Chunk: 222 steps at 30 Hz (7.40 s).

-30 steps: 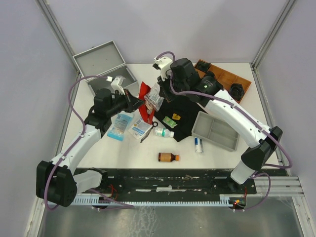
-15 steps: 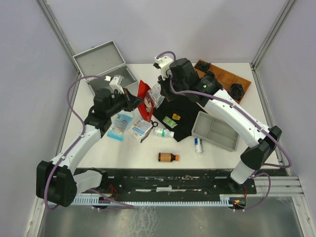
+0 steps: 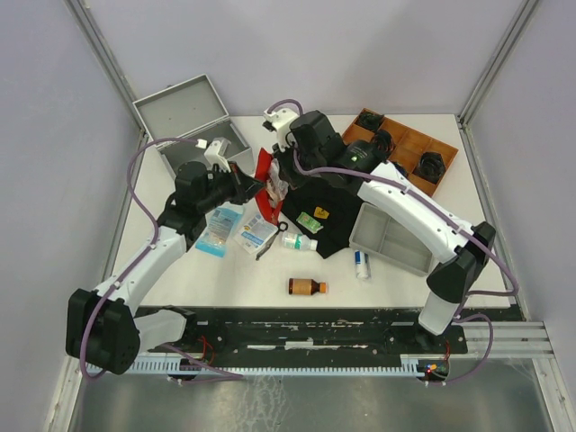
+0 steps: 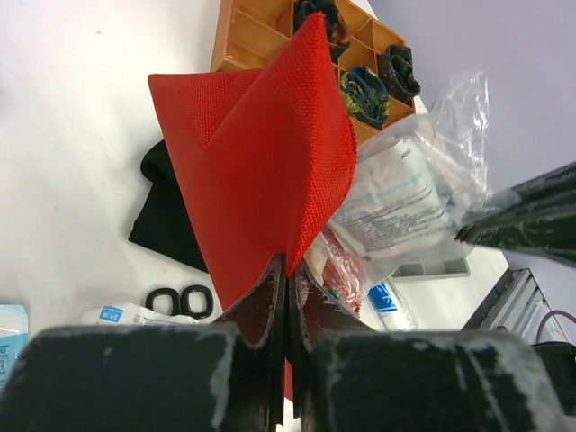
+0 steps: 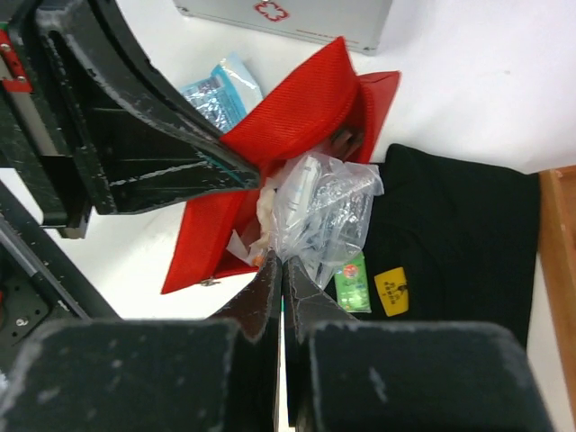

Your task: Organize the medicine kit

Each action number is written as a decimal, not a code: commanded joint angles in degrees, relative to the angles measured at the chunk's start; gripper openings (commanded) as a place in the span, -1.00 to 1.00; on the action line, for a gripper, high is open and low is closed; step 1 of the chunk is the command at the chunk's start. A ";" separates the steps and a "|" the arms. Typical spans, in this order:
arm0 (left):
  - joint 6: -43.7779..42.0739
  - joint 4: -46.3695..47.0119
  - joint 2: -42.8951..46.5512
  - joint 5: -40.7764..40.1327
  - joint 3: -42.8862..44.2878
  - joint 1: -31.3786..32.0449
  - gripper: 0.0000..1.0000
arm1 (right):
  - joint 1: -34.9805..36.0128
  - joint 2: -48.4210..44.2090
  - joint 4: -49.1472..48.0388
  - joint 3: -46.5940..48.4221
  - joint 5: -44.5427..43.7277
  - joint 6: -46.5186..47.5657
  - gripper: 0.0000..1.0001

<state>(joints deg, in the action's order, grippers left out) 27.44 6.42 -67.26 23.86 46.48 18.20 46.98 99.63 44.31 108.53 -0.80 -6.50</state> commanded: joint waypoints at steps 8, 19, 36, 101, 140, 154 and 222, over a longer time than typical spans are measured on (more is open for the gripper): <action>2.00 7.00 0.64 2.95 -0.52 0.35 -0.95 | 0.06 2.76 -3.65 2.15 8.17 -5.72 -0.99; 2.92 10.66 0.70 9.31 -1.96 0.35 -0.95 | -4.12 4.48 -6.56 2.86 9.69 -6.37 -0.99; 1.87 9.89 1.96 7.60 -2.11 0.26 -0.95 | -5.01 5.04 0.50 7.71 18.36 -0.87 -0.20; -2.15 11.47 3.02 15.94 -1.93 -0.18 -0.95 | -9.31 -11.63 -11.53 -15.54 20.21 10.10 0.62; -47.15 -33.54 -2.25 48.30 15.22 1.56 -0.95 | -10.83 -19.29 -2.58 -25.85 45.86 46.96 0.66; -48.95 -35.79 -4.15 47.05 14.97 2.08 -0.95 | -10.80 -13.88 1.65 -23.95 58.43 45.46 0.37; -62.84 -23.24 8.72 -18.25 1.24 23.04 0.98 | -17.46 -14.37 -12.71 -32.58 50.15 6.32 -0.76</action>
<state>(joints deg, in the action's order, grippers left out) -30.96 -20.62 -58.35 5.61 48.27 39.72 29.56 85.19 35.35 75.13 49.15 2.87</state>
